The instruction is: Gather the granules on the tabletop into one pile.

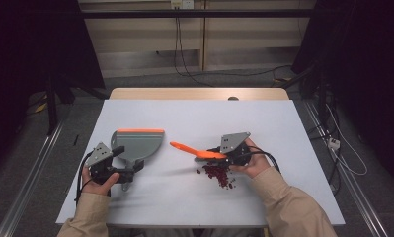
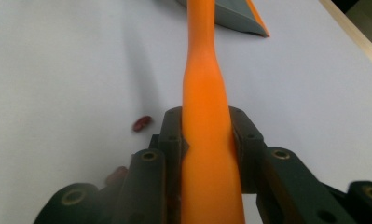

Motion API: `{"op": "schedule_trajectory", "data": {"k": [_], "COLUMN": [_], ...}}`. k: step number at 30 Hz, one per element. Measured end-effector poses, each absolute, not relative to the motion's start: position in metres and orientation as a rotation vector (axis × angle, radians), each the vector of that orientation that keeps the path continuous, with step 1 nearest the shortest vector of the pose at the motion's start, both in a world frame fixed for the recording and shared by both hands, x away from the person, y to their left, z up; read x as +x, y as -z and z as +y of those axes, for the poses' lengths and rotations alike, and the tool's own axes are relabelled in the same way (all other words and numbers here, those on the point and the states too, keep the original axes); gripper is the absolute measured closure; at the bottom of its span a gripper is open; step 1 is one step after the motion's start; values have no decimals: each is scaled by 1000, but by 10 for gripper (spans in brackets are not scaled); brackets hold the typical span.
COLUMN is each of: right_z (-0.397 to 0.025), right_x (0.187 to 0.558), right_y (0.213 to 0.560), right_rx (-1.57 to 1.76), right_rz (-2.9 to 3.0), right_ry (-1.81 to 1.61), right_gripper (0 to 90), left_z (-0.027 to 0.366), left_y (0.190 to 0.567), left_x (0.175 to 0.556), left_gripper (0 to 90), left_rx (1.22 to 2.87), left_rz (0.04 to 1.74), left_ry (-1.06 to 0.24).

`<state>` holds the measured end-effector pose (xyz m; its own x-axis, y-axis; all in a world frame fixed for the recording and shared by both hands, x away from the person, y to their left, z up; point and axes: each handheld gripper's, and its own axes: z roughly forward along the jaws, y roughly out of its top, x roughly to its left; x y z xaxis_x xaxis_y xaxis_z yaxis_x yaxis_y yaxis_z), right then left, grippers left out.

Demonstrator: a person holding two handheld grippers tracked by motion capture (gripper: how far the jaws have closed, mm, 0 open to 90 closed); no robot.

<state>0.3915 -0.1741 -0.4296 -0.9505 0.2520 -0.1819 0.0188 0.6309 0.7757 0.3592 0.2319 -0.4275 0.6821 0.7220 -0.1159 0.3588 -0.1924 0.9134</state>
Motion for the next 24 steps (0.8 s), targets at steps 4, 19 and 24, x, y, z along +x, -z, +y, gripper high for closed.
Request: {"op": "schedule_trajectory", "data": {"k": [4,19,24], "right_z": [-172,-199,-206], "right_x": [387,373,365], "right_y": [428,412,416], "right_rx": [220,1099,1244], "right_rz": [2580,2196,2083], "right_ry": [-1246,-1197,-1134], "right_gripper": [711,711,711], "left_z": [232,234,235], "left_y": [428,427,425], "left_x": [359,360,359], "left_gripper": [45,45,45], "left_rx": [1800,1785,1773], "left_rz": [859,840,839], "left_ry": [-413,-387,-387]}}
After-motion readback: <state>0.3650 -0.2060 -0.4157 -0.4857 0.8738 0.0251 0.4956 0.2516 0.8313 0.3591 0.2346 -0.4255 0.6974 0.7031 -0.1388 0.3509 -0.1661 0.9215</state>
